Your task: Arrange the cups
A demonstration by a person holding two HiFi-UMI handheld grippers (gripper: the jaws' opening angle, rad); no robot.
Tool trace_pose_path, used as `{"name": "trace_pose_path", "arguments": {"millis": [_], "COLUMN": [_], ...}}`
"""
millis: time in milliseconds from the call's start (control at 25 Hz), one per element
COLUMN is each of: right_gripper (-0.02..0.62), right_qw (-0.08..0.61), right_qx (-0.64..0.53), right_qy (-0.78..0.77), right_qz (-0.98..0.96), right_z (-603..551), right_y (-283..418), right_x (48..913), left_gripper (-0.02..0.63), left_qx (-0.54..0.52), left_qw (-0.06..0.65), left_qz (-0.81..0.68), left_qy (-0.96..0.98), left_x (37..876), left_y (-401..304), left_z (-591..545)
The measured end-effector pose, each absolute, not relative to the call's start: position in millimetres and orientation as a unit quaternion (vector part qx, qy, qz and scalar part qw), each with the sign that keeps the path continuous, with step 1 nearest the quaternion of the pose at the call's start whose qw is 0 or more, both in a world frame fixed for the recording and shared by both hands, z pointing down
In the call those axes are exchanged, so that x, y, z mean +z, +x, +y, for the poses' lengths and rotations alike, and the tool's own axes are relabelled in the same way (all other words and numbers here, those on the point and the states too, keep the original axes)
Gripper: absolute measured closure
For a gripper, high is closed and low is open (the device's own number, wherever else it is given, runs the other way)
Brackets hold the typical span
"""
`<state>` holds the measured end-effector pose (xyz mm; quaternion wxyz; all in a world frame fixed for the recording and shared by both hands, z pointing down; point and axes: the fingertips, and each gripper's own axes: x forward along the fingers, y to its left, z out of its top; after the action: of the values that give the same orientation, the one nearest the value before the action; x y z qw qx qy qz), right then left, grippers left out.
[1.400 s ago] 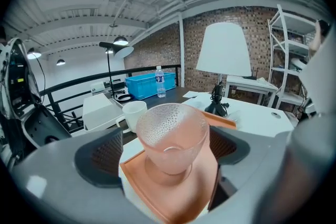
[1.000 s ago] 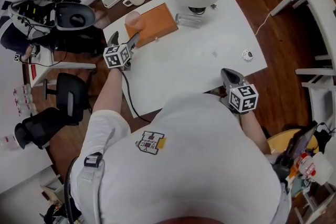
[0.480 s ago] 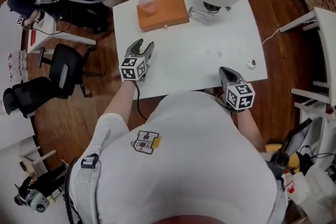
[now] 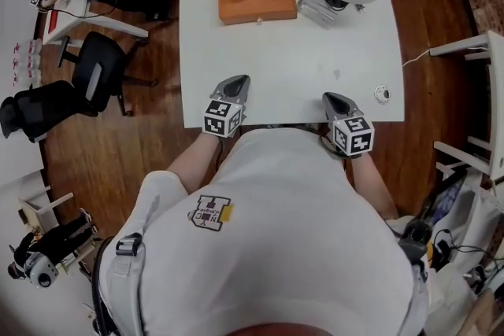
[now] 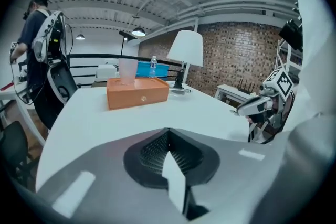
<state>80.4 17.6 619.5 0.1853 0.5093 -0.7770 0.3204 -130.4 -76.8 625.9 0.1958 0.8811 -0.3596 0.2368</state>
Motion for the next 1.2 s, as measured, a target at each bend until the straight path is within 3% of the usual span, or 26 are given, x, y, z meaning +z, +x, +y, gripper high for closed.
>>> {"name": "trace_pose_path", "arguments": {"millis": [760, 1200], "right_gripper": [0.595, 0.595], "right_qw": [0.252, 0.275], "right_qx": [0.327, 0.286], "right_qy": [0.474, 0.448], "right_qz": [-0.778, -0.801], "right_z": [22, 4], "right_y": [23, 32], "right_x": [628, 627], "left_gripper": [0.606, 0.606], "left_qx": [0.223, 0.216], "left_qw": [0.279, 0.272], "left_qz": [-0.299, -0.297], "left_qy": [0.885, 0.89], "left_x": [643, 639], "left_y": [-142, -107], "left_z": [-34, -31]}}
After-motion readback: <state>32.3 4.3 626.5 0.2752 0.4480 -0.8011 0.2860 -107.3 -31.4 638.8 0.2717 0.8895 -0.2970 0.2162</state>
